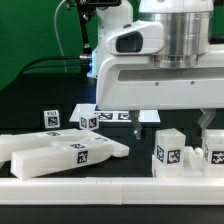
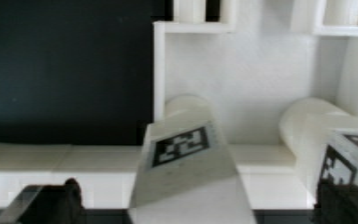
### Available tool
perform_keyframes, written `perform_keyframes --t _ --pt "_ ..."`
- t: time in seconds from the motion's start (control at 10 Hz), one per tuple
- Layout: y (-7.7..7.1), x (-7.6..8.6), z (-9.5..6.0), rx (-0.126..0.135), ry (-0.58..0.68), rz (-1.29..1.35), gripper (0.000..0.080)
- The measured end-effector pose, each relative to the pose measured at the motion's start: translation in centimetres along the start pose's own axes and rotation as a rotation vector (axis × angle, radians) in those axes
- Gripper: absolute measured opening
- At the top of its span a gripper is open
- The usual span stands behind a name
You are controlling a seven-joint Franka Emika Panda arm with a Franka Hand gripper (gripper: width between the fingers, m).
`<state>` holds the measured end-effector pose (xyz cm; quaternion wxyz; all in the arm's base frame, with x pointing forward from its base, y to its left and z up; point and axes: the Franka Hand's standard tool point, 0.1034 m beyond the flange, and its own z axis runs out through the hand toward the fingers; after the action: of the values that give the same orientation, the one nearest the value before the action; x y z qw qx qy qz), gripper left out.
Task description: Assemble chair
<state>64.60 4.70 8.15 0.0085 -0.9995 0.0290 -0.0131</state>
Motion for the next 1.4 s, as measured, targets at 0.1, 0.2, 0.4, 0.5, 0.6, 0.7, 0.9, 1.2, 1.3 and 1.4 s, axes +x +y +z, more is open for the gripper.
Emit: perform_keyframes --t 0.1,0.2,0.4,0.5,0.6,0.7,0.9,1.2,1.3,1.4 --pt "0.02 0.0 0.0 0.0 0.0 -0.001 0.0553" --pt "-0.07 -0.01 0.0 0.004 0.0 0.066 0.037" --pt "-0.21 -0.03 0.0 0.003 0.0 0.223 0.0281" --pt "-0.28 -0.06 -0.02 -0.005 0.001 0.346 0.0281" --pt "-0.32 -0.08 -0.04 -0.007 0.002 0.468 0.0281" --pt "-0.41 -0.12 -0.04 -0.01 0.004 0.587 0.0281" --pt "-0.57 -0.05 0.0 0.007 0.009 0.974 0.0281" --pt "-0.49 0.35 -0.18 0.047 0.003 1.258 0.0284" --pt "-0.59 0.28 -0.09 0.049 -0.002 1.314 0.0284" --pt "-0.65 0.25 -0.03 0.053 -0.007 1.352 0.0284"
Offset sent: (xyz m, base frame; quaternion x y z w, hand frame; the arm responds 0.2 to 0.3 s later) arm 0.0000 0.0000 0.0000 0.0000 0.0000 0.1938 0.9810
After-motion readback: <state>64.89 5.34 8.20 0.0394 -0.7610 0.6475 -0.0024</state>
